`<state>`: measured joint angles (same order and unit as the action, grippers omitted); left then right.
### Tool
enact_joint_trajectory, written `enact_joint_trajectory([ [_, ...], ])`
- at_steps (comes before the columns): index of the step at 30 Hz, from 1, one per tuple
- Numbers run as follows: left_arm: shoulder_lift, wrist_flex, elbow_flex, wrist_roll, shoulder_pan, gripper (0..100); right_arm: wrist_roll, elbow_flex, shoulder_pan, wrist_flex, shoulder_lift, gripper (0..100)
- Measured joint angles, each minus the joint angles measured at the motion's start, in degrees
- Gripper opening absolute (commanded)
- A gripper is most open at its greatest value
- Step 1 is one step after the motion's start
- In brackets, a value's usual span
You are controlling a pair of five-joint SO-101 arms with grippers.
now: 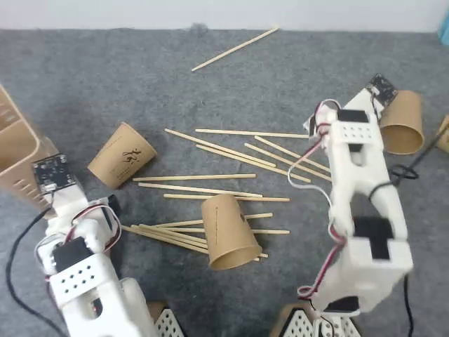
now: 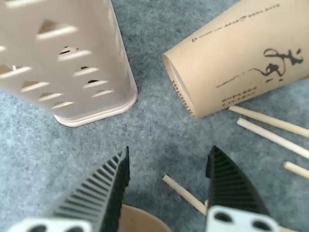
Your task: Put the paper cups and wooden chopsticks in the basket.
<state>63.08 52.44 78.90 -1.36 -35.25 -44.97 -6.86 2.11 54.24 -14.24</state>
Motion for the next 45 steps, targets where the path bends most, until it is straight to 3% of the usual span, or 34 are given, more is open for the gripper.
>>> enact_joint_trajectory([
  [6, 0.0, -0.53, 0.0, 0.44, 0.0, 25, -2.73, 7.47, -0.09, 0.0, -8.97, 15.9],
  [21, 0.0, -0.53, 0.7, 0.44, 2.46, 25, -3.16, 8.88, 1.41, -2.2, -11.78, 15.5],
  [40, 0.0, -2.02, 1.14, 0.44, 2.64, 25, 2.02, 17.41, 1.67, -2.73, -20.75, 15.4],
  [45, 0.0, -2.02, 1.14, 0.44, 2.64, 25, 5.1, 21.71, 1.76, -2.2, -24.62, 3.0],
])
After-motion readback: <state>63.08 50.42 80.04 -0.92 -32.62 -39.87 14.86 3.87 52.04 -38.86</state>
